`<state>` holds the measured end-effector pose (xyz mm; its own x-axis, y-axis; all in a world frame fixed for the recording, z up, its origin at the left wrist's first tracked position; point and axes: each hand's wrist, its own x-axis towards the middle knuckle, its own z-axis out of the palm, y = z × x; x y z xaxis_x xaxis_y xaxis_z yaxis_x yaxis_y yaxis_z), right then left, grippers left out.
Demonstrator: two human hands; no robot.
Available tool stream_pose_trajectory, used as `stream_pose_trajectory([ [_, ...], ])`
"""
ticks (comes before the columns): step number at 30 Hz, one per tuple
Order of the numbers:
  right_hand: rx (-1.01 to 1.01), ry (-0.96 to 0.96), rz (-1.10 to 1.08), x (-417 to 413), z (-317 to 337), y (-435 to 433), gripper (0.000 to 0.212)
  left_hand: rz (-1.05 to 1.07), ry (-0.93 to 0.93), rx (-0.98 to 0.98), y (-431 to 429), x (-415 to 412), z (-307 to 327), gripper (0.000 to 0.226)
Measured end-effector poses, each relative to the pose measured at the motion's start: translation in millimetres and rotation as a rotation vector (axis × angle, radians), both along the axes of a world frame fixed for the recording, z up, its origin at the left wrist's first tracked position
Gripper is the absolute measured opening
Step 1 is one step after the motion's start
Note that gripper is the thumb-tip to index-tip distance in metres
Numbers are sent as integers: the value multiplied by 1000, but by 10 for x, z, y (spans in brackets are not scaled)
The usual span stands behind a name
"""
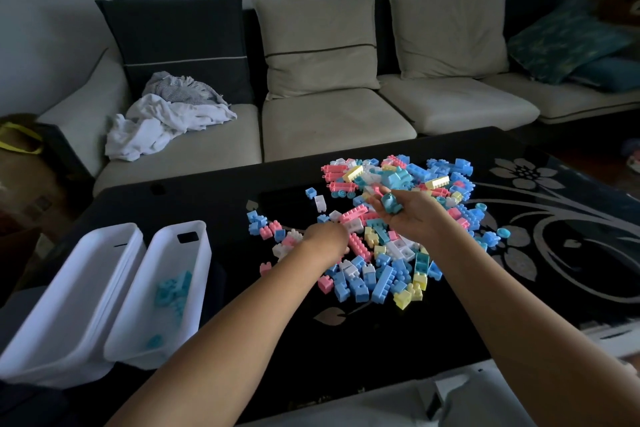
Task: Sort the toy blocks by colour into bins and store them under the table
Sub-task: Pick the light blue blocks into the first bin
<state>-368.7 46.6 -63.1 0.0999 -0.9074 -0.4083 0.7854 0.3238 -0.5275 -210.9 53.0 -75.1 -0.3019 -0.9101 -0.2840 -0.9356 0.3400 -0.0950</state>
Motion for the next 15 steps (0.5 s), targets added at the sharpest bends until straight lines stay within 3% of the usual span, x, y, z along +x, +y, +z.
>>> stream_pose_trajectory([
  [4,-33,-4,-12,5,-100,76,18,-1,-144,18,33,-79,-13,31],
  [8,-41,2,-25,21,-162,187,15,-3,-119,69,78,-41,-3,31],
  [15,-130,103,47,204,70,301,15,188,647,-81,294,472,368,30],
])
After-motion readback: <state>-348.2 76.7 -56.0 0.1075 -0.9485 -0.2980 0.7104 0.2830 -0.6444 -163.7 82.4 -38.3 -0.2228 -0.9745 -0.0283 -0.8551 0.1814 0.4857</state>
